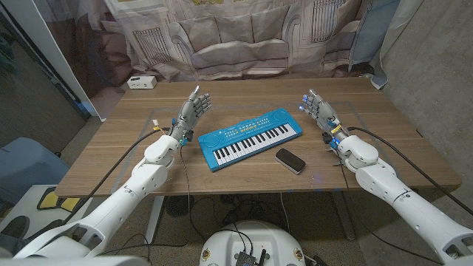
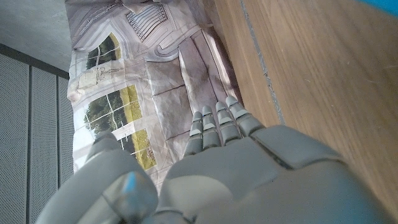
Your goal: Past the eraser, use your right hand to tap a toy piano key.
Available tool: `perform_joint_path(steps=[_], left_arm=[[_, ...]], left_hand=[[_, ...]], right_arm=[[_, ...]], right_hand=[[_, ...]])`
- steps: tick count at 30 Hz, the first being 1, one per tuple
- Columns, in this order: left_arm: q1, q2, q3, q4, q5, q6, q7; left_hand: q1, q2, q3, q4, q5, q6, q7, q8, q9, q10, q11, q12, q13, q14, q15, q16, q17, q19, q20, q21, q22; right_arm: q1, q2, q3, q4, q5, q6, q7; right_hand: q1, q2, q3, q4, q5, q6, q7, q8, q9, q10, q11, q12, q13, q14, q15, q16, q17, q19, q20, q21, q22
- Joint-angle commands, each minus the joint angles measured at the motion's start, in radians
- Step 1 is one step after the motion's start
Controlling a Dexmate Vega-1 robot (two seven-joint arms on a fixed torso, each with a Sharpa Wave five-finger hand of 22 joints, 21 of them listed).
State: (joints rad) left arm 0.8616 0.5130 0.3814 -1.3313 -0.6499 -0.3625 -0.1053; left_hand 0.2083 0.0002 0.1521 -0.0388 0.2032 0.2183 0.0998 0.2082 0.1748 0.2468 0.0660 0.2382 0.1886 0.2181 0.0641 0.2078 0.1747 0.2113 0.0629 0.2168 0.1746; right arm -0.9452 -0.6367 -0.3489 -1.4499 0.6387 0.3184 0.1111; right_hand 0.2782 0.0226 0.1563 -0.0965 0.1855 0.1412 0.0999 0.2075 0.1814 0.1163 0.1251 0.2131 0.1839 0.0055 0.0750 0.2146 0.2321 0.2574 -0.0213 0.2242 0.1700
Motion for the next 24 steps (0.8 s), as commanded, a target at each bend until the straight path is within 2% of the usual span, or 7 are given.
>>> perform_joint_path(steps=[1,8,14,18,24], left_arm=[[0.039,0.023,-0.007,-0.099,0.042,0.031,0.093],[0.057,0.033,-0.011,-0.143,0.059,0.037,0.126],[0.105,0.072,-0.034,-0.217,0.066,0.05,0.157],[0.146,0.102,-0.053,-0.273,0.081,0.07,0.2],[0.181,0.122,-0.075,-0.303,0.071,0.069,0.207]], left_hand=[[0.009,-0.005,0.001,-0.007,-0.001,0.016,-0.001,0.003,0.004,0.011,-0.001,0.008,0.005,0.014,0.001,0.003,0.003,0.003,0.008,0.003,0.002],[0.012,-0.005,0.001,-0.009,-0.002,0.023,0.001,0.003,0.004,0.018,-0.001,0.008,0.005,0.021,0.003,0.002,0.003,0.009,0.011,0.002,0.002],[0.015,-0.002,0.002,-0.011,-0.002,0.029,0.002,0.002,0.004,0.027,0.002,0.009,0.005,0.028,0.004,0.002,0.003,0.013,0.013,0.002,0.002],[0.016,0.0,0.004,-0.012,-0.002,0.035,0.003,0.003,0.004,0.032,0.0,0.01,0.006,0.032,0.004,0.001,0.003,0.012,0.013,0.0,0.002],[0.018,0.003,0.005,-0.013,-0.003,0.042,0.0,0.003,0.004,0.035,-0.001,0.009,0.006,0.033,0.003,0.0,0.003,0.007,0.014,-0.004,0.002]], right_arm=[[-0.003,-0.01,0.008,0.056,0.005,0.082,0.079],[-0.027,-0.008,0.015,0.014,-0.034,0.113,0.022],[-0.049,0.004,0.014,-0.029,-0.084,0.141,-0.04],[-0.069,0.018,0.015,-0.045,-0.093,0.165,-0.063],[-0.099,0.02,0.017,-0.078,-0.134,0.186,-0.105]], right_hand=[[0.005,0.008,0.004,-0.007,0.003,0.012,0.001,0.002,0.003,0.004,0.004,0.001,0.003,0.0,0.0,0.002,0.003,0.007,-0.001,-0.006,0.002],[0.005,0.009,0.004,-0.007,0.002,0.014,-0.002,0.001,0.003,0.006,0.001,0.001,0.003,0.0,-0.001,0.002,0.001,0.008,0.0,-0.008,0.002],[0.005,0.008,0.003,-0.008,0.002,0.02,-0.007,0.002,0.003,0.011,-0.001,0.001,0.003,0.006,-0.002,0.003,0.0,0.011,-0.002,-0.008,0.002],[0.001,0.007,0.0,-0.008,0.001,0.042,-0.015,0.007,0.004,0.033,0.003,0.006,0.004,0.023,0.004,0.009,-0.001,0.013,0.009,-0.011,0.002],[0.001,0.008,0.0,-0.009,0.001,0.051,-0.013,0.008,0.004,0.041,0.003,0.008,0.004,0.029,0.005,0.01,-0.002,0.018,0.011,-0.011,0.002]])
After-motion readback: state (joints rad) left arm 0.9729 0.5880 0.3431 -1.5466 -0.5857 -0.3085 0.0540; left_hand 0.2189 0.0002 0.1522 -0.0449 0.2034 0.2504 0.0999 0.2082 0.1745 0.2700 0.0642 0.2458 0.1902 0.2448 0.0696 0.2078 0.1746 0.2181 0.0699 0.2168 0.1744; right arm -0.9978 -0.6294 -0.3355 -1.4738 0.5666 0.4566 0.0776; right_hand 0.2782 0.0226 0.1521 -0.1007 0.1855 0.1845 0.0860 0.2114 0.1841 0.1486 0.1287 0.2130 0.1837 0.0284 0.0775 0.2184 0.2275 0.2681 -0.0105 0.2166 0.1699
